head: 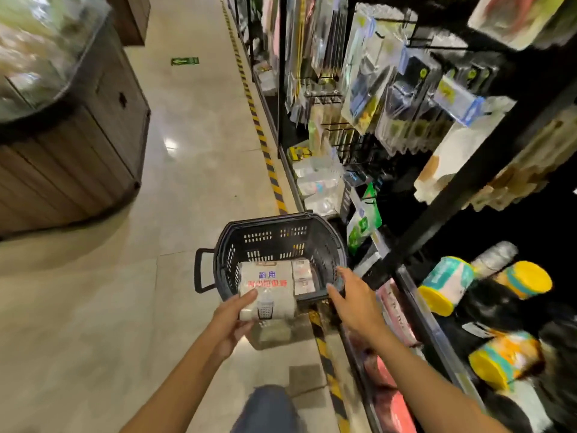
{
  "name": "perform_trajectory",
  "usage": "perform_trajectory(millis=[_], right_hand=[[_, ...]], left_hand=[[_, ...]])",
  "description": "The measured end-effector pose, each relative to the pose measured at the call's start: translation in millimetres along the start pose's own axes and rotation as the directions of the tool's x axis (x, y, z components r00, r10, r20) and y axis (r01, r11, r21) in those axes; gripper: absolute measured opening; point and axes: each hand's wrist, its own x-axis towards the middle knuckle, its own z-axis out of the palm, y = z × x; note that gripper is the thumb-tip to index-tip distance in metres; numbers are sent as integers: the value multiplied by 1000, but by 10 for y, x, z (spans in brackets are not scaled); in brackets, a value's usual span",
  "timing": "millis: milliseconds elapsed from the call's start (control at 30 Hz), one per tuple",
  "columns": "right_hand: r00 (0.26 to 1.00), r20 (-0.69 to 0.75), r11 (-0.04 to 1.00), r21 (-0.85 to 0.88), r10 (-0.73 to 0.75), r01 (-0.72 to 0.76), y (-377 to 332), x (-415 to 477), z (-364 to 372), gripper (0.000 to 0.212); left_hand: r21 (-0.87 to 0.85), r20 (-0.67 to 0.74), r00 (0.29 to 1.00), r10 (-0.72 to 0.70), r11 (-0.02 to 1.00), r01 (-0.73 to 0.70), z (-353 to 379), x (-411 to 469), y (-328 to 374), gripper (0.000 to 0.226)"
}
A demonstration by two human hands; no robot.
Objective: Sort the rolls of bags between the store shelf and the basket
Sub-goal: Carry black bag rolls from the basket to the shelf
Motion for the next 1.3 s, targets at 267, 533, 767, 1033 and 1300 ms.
perform_trajectory(millis=[267, 533, 767, 1033, 1300], right_hand=[[991, 127, 998, -49, 37, -31, 287, 1421, 121, 52], [971, 208, 991, -91, 116, -99, 739, 2796, 527, 50], [989, 69, 975, -187, 132, -117, 1566, 3683, 1413, 53], [982, -168, 976, -212, -86, 49, 2357, 3877, 2348, 57], [942, -306, 958, -281, -141, 52, 2428, 3897, 2497, 58]], left_hand=[[-67, -19, 994, -109, 992, 107, 374, 1299, 343, 37], [-78, -100, 967, -233, 971, 225, 677, 2663, 403, 28], [-64, -166, 932, -321, 947, 315, 707, 4008, -304, 24], [0, -184, 901, -393, 917, 400, 454, 5150, -1434, 34], [-27, -223, 852, -474, 876, 481, 460, 5617, -1958, 28]])
